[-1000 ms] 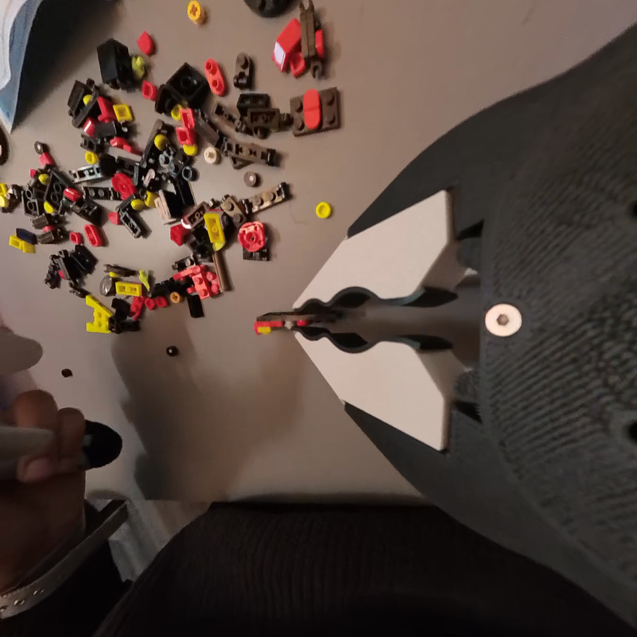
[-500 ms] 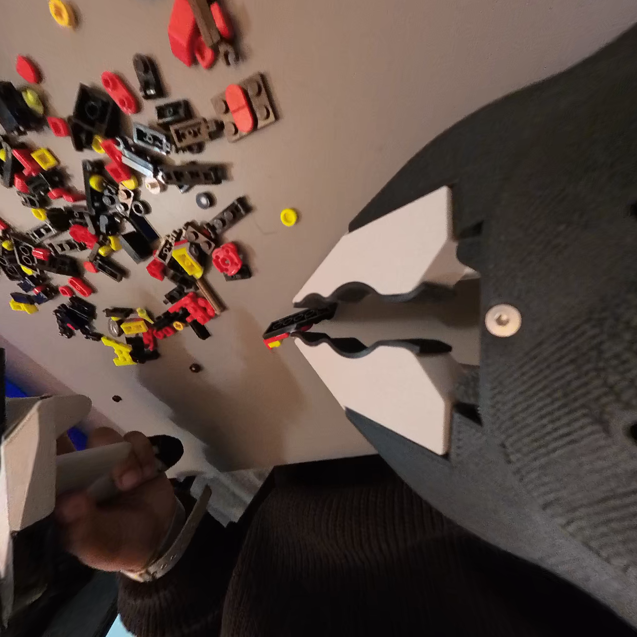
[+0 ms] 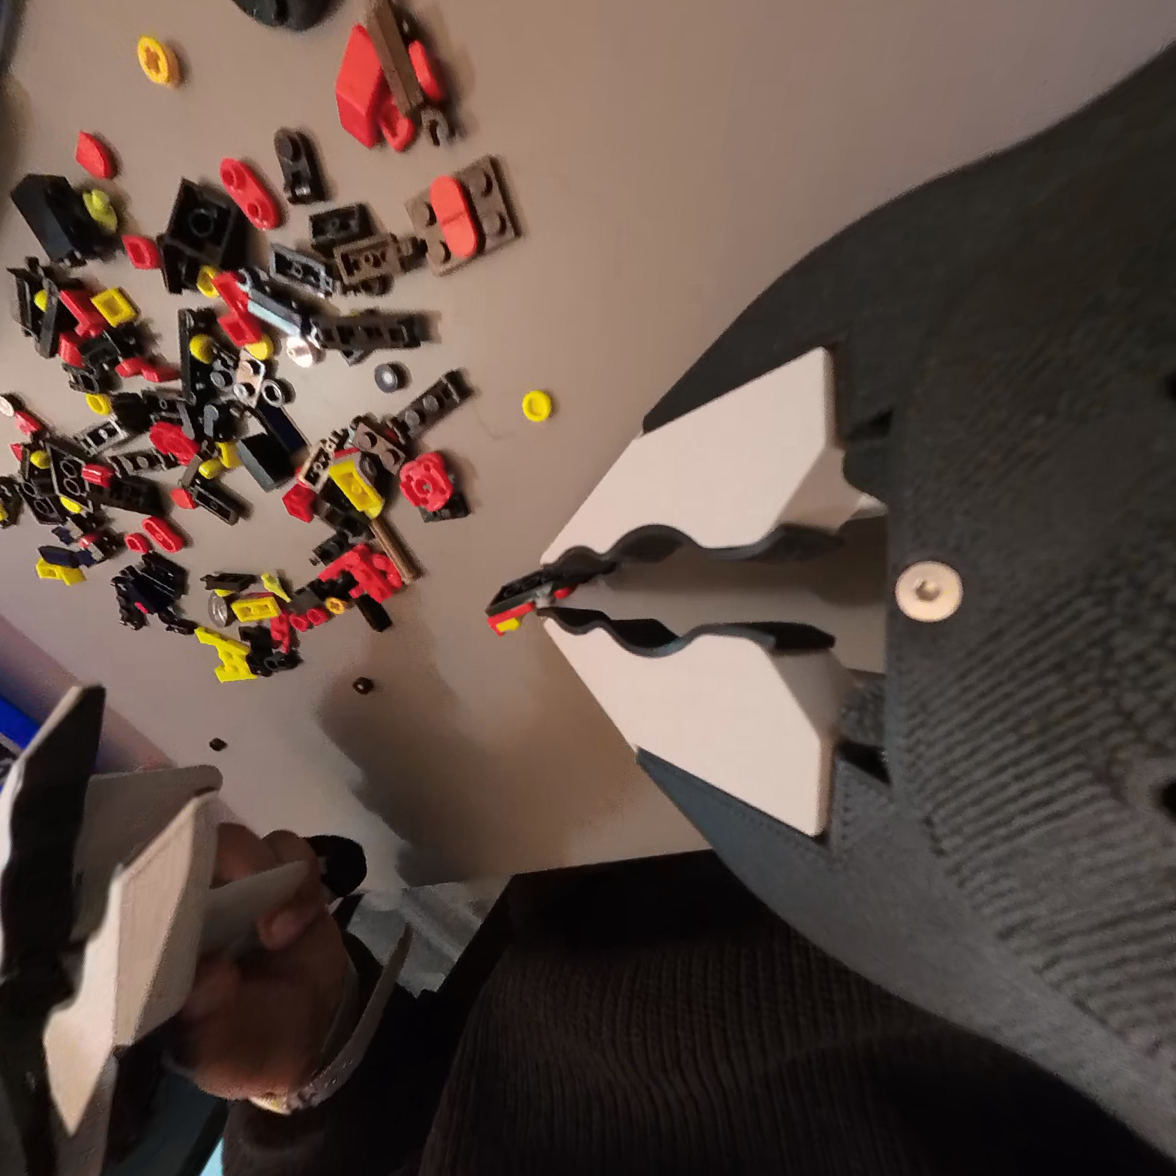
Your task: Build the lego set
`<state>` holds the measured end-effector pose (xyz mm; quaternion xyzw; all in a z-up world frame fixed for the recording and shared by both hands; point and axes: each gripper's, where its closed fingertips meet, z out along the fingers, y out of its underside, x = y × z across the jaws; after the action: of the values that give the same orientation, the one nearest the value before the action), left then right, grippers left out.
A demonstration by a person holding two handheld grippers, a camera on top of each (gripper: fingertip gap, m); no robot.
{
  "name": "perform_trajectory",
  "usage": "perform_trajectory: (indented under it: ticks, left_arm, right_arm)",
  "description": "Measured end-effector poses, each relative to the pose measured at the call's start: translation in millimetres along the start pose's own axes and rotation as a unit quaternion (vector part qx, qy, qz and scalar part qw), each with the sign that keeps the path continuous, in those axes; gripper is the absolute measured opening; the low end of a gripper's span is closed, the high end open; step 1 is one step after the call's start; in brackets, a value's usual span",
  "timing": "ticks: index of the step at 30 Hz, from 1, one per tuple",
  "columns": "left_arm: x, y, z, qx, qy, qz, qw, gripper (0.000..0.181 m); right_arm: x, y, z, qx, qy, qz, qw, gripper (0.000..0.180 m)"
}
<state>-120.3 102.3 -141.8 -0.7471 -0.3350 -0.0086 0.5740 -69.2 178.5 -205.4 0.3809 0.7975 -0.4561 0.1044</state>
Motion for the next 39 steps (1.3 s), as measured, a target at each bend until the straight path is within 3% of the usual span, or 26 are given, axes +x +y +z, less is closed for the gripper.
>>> perform_trajectory:
  ticks: [1,5,8,28,37,39]
  left_arm:
    - [6.7,2.4,0.7,-0.007,0.001,0.023,1.000,0.045]
    - [37.8,20.6,11.0,-0.047,0.022,0.112,0.992,0.045]
    - [53.1,38.2,19.0,-0.082,0.049,0.131,0.987,0.044]
    - [50.5,43.3,29.2,-0.105,0.085,0.090,0.987,0.044]
    - [47.4,31.7,27.6,-0.087,0.094,0.052,0.990,0.044]
    - [48.4,35.4,27.2,-0.103,0.105,0.046,0.988,0.037]
  right_arm:
    - [-2.1,1.7,1.1,-0.005,-0.001,-0.002,1.000,0.007]
    - [-12.0,5.8,5.3,-0.019,-0.014,-0.011,1.000,0.005]
    - [-15.4,6.9,7.0,-0.023,-0.023,-0.012,0.999,0.005]
    - [5.3,1.2,1.8,0.008,0.018,0.010,1.000,0.020]
    - [0.4,-18.7,-14.1,0.066,0.032,-0.042,0.996,0.028]
    - [-2.0,-21.3,-21.8,0.071,0.036,-0.053,0.995,0.021]
